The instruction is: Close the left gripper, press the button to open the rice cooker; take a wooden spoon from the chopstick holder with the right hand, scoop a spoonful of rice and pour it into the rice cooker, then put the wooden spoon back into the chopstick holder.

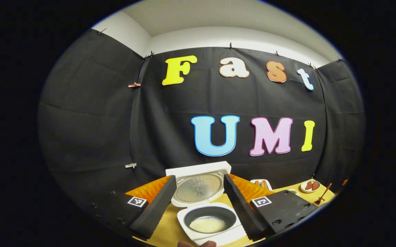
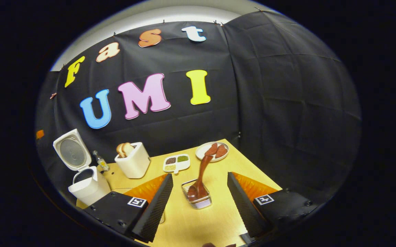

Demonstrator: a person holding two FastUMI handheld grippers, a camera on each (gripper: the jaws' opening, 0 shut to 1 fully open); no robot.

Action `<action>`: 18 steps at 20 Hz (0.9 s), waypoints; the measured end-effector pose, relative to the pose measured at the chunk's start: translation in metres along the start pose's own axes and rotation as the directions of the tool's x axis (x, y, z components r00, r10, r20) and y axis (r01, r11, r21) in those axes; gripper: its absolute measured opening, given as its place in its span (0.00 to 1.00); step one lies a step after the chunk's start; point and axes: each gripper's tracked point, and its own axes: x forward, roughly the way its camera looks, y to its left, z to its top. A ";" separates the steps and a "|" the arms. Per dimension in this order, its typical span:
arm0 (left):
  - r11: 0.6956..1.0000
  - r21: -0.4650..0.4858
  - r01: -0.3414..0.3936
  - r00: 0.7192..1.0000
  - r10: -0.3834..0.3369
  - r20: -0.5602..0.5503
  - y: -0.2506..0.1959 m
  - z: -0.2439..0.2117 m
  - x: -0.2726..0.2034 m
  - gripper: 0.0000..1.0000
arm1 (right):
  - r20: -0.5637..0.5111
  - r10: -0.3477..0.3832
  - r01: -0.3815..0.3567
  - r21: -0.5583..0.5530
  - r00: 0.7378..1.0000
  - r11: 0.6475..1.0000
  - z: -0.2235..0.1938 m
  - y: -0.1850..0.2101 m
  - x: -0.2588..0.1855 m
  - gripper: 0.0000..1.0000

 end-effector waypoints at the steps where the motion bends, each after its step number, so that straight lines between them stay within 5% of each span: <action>1: 1.000 -0.010 -0.002 1.000 0.002 -0.008 0.002 0.003 0.014 0.95 | 0.005 0.038 -0.038 0.006 0.999 0.999 0.004 0.018 -0.006 0.98; 5: 0.998 -0.064 0.018 1.000 -0.016 0.025 0.000 0.028 0.066 0.95 | 0.040 0.134 -0.131 -0.068 0.990 0.989 0.023 0.068 -0.035 0.98; 12: 0.997 0.070 0.023 0.995 -0.030 0.098 -0.007 0.063 0.143 0.95 | 0.030 0.138 -0.131 -0.164 0.990 0.978 0.012 0.101 -0.043 0.98; 18: 0.988 0.156 -0.012 0.998 0.003 0.056 0.017 0.035 0.216 0.96 | 0.041 0.107 -0.101 -0.142 0.993 0.985 0.010 0.107 -0.048 0.98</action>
